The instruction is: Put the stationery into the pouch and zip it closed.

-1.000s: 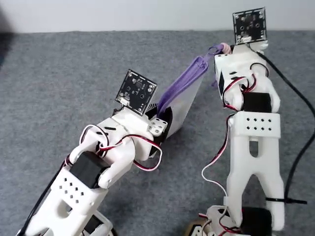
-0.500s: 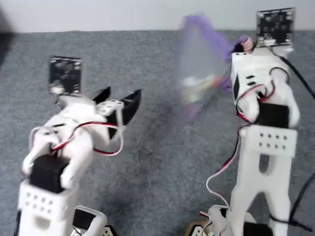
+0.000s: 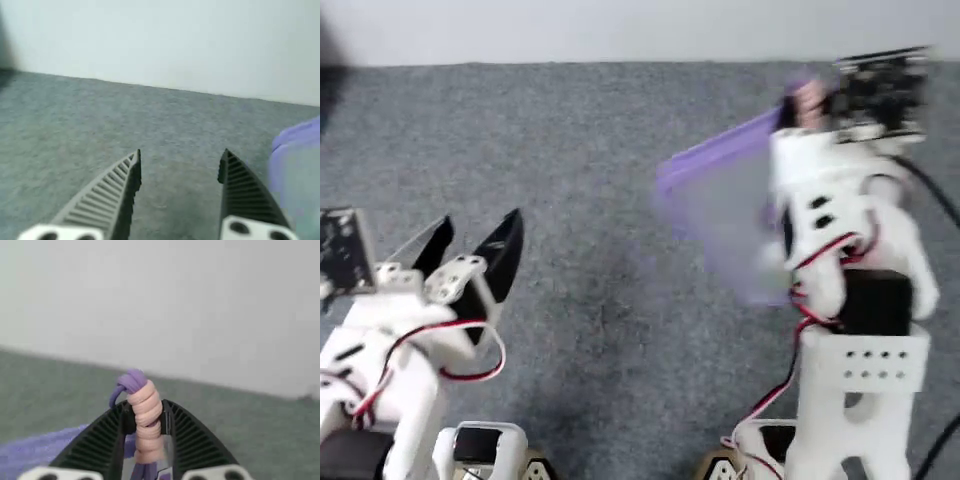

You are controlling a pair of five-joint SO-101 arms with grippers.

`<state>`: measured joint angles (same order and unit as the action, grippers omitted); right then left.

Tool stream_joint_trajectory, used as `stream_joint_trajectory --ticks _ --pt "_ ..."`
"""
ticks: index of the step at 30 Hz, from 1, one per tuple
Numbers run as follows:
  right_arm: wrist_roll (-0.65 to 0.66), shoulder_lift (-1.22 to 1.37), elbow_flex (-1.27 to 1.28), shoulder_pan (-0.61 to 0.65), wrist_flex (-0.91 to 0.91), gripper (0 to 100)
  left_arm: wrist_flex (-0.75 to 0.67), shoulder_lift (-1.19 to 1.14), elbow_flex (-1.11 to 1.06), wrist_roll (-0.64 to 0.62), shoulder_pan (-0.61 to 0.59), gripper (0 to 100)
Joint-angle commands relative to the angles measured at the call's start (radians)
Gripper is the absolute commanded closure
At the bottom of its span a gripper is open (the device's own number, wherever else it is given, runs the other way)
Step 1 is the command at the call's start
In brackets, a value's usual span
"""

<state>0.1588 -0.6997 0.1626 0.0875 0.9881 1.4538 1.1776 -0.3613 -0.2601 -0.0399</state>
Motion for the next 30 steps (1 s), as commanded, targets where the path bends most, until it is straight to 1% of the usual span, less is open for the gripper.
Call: stream_joint_trajectory --ticks 1,5,7,9,11,13,17,18,22,26,30 --pt "-0.011 0.030 -0.035 0.196 0.105 99.1 0.049 0.049 0.042 0.051 -0.074 75" --pt "-0.012 0.101 0.048 0.355 0.068 99.1 0.107 0.103 0.045 0.064 -0.163 75" --pt "-0.012 0.142 0.101 0.403 0.005 99.1 0.137 0.130 0.047 0.064 -0.198 75" --pt "-0.009 0.197 0.147 0.424 -0.065 99.0 0.167 0.155 0.047 0.064 -0.221 75" --pt "-0.005 0.265 0.175 0.423 -0.127 98.5 0.196 0.181 0.047 0.064 -0.230 75" --pt "-0.008 0.331 0.183 0.398 -0.157 93.8 0.218 0.203 0.047 0.064 -0.235 75" --pt "-0.011 0.386 0.184 0.361 -0.160 74.3 0.256 0.224 0.047 0.064 -0.235 75" --pt "-0.011 0.386 0.184 0.357 -0.160 71.2 0.262 0.226 0.045 0.064 -0.235 75" --pt "-0.011 0.386 0.186 0.337 -0.160 70.2 0.264 0.224 0.044 0.064 -0.242 75" --pt "-0.011 0.386 0.189 0.294 -0.159 70.2 0.258 0.218 0.027 0.064 -0.285 75" --pt "-0.014 0.386 0.189 0.249 -0.064 70.2 0.253 0.218 -0.038 0.061 -0.287 75"
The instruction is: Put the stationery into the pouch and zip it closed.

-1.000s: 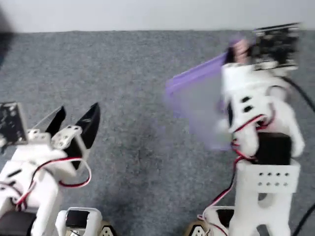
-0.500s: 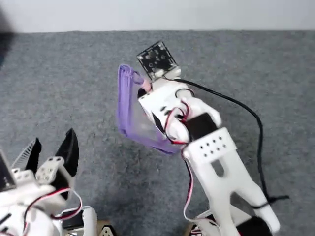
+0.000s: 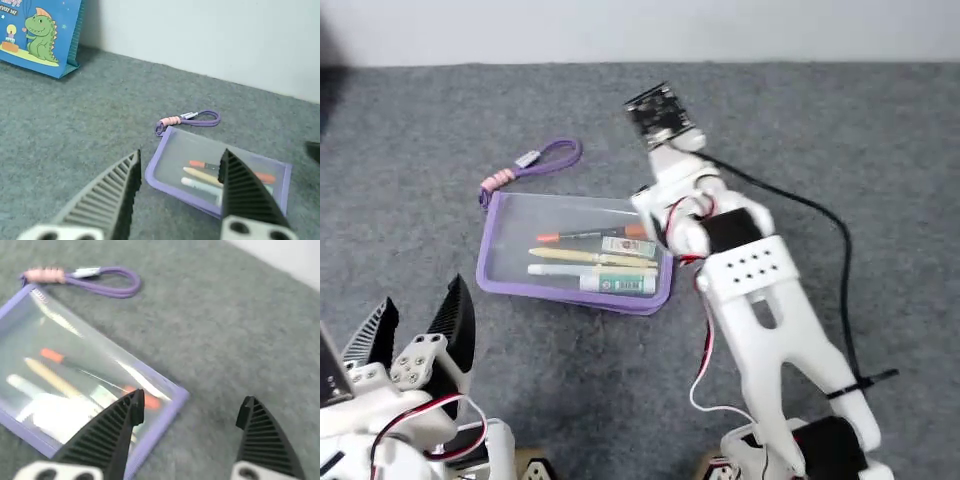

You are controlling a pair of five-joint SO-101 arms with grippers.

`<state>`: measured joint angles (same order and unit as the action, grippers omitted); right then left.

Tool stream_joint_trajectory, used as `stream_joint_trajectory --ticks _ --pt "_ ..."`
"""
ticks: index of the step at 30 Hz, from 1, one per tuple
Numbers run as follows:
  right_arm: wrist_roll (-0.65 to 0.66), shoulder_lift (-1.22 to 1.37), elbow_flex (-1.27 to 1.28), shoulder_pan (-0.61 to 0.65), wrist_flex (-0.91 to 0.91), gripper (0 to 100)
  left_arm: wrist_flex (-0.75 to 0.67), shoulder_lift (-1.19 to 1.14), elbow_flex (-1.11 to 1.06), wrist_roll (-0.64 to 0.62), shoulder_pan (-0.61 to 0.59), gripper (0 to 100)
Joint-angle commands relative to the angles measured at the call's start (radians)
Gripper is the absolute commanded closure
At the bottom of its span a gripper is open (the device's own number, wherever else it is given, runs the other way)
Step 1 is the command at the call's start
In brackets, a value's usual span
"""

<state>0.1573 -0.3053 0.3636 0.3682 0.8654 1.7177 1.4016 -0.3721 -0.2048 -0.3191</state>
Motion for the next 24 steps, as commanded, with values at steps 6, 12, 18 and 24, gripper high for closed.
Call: stream_joint_trajectory --ticks 6,12,18,24 --pt "-0.129 -0.008 -0.014 -0.113 0.225 73.8 -0.110 0.002 -0.163 0.008 -0.005 76" --pt "-0.227 -0.071 -0.011 -0.153 0.274 97.3 -0.152 0.002 -0.226 0.011 -0.003 90" --pt "-0.264 -0.217 0.064 -0.166 0.297 99.1 -0.141 0.005 -0.246 0.057 0.018 99" --pt "-0.265 -0.513 0.284 -0.170 0.329 99.1 -0.149 0.170 -0.371 0.058 0.127 99"
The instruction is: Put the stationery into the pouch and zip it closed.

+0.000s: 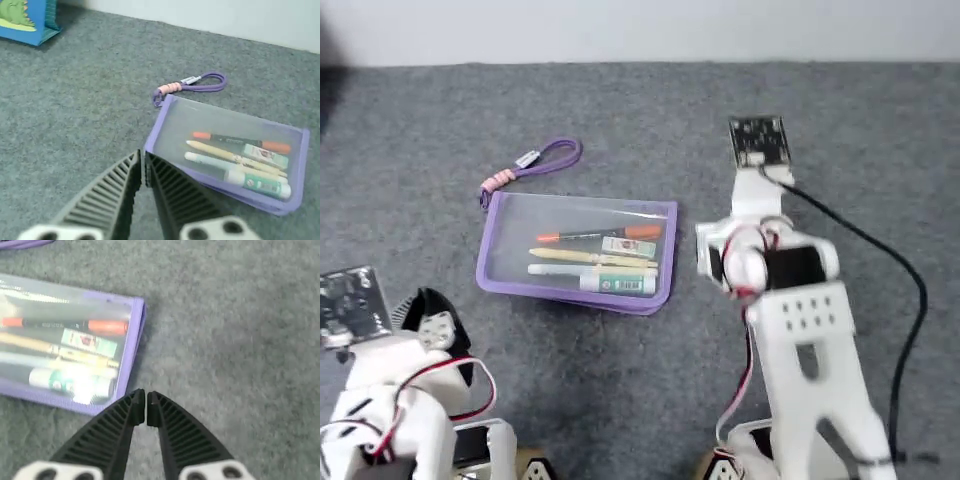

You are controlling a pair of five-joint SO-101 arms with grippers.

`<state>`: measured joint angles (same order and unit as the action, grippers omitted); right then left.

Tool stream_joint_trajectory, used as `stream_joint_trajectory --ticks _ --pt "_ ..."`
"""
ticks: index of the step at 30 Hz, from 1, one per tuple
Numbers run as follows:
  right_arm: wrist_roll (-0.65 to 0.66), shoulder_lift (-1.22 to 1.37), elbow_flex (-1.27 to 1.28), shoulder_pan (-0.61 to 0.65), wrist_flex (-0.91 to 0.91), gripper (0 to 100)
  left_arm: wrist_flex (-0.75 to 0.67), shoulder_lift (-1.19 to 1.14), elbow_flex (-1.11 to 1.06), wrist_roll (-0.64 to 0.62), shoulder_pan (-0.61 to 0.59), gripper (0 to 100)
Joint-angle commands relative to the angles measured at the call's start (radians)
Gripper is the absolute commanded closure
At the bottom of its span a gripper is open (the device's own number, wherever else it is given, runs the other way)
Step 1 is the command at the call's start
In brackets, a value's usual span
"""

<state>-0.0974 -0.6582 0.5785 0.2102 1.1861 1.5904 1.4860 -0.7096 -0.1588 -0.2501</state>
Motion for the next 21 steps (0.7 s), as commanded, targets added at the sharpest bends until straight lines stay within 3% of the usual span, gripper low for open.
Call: stream_joint_trajectory --ticks 1,7,10,15,21 --pt "-0.011 -0.214 0.106 -0.012 0.008 99.1 -0.021 0.129 -0.058 0.012 0.086 99" --pt "-0.011 -0.486 0.330 -0.013 -0.076 99.1 -0.049 0.344 -0.232 0.012 0.106 99" --pt "-0.009 -0.596 0.474 -0.013 -0.130 99.1 -0.106 0.325 -0.282 -0.006 0.072 99" --pt "-0.005 -0.789 0.740 -0.015 -0.234 99.1 -0.298 0.331 -0.418 -0.180 0.054 99" --pt "-0.003 -1.047 1.003 -0.015 -0.291 99.1 -0.336 0.333 -0.618 -0.167 0.058 99"
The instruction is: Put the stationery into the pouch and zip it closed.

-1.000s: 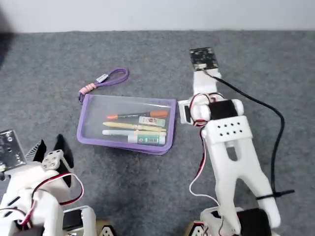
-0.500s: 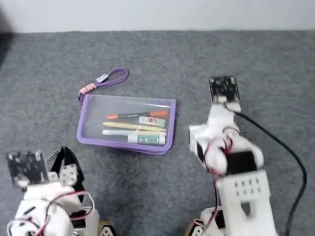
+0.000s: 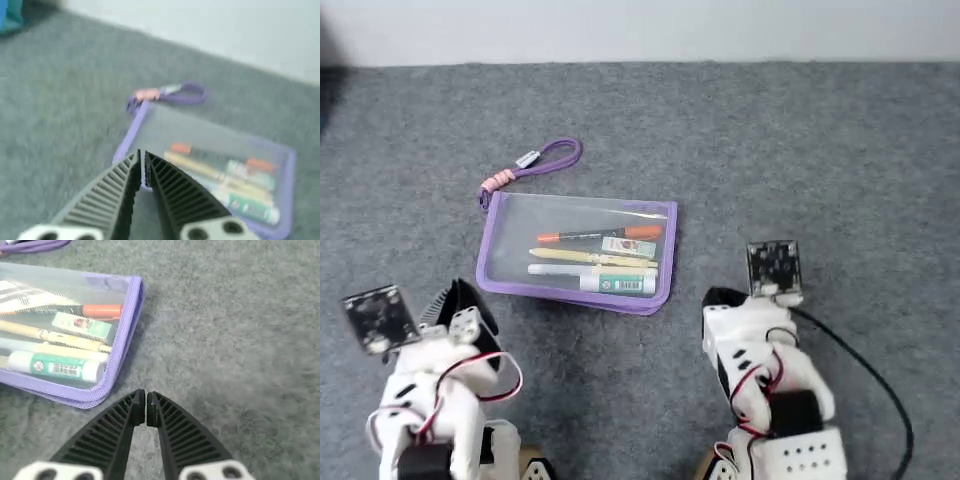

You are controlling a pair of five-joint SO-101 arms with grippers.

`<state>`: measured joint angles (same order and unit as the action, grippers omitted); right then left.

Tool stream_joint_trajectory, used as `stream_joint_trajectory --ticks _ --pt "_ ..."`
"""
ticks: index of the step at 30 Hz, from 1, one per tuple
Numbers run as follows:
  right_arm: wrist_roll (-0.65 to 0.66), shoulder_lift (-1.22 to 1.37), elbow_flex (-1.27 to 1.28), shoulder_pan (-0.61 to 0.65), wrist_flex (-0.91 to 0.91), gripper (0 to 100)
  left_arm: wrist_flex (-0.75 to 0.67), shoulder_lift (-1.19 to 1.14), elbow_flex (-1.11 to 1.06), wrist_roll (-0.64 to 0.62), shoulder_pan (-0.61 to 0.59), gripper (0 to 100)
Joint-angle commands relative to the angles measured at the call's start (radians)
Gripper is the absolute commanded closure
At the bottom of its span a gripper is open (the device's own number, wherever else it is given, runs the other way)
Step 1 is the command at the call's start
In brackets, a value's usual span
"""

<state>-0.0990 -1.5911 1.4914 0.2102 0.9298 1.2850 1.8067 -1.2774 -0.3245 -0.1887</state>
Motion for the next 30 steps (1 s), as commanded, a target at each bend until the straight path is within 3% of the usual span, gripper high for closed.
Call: stream_joint_trajectory --ticks 1,14,23,30 --pt "-0.002 -0.159 0.144 -0.015 -0.042 99.1 -0.031 0.012 -0.073 -0.005 -0.005 99" --pt "-0.006 -0.203 0.193 -0.140 0.081 99.0 -0.029 0.012 -0.406 -0.005 -0.008 99" --pt "-0.008 -0.203 0.193 -0.148 0.357 99.0 -0.028 0.012 -0.406 -0.005 -0.008 99" --pt "-0.006 -0.203 0.193 -0.145 0.366 99.0 -0.028 0.012 -0.406 -0.005 -0.008 99"
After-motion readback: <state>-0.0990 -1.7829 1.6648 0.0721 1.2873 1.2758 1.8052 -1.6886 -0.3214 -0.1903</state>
